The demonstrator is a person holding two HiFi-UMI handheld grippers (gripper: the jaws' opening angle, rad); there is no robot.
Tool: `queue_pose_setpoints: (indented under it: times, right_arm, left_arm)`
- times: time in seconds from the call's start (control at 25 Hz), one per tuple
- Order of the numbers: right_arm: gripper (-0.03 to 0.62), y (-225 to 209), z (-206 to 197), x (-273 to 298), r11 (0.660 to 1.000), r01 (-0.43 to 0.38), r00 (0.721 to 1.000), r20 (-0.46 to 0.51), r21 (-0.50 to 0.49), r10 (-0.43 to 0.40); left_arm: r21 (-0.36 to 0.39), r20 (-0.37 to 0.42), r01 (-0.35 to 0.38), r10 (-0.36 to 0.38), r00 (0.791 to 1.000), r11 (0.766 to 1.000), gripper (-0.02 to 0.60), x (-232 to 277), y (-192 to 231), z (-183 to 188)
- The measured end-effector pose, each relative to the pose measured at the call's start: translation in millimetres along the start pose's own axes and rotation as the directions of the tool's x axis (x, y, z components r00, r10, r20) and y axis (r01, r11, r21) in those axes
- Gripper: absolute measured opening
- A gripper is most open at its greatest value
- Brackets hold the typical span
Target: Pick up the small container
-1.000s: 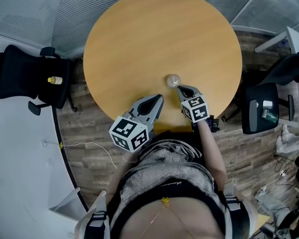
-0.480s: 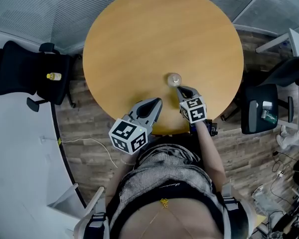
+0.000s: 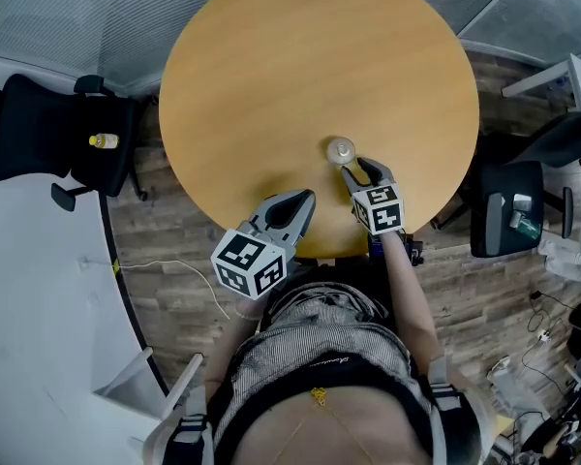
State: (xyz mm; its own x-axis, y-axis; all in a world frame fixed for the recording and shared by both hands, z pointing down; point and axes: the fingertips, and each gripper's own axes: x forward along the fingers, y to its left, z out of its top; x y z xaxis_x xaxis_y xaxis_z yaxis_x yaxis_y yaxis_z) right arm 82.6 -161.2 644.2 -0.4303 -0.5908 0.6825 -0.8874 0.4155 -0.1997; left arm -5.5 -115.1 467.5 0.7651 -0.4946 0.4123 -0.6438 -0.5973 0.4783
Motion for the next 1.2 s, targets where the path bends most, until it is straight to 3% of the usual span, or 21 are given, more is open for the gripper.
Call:
queue_pose_setpoints:
  times: [0.28,0.44,1.2]
  right_arm:
    - [0.292,2,0,18,0.999,-0.026,1.0,-0.014,-0.022,0.026]
    - [0.325,5,-3,31,0.999,-0.037,0.999,-0.035,-0.037,0.035]
    - [0.337,-5,2,66,0.998,0.049,0.998,0.029,-0.035,-0.048]
  left_arm:
    - [-0.009,-0.005,-0.009,0.009,1.0,1.0,0.003,1,2,-1]
    - [-0.019,-0.011,-0.021,0.021,1.0,1.0,0.003,-2,5,-3]
    - [-0.053,-0.043,-0.089,0.087,0.995,0.995,0.003,-17,23,-14]
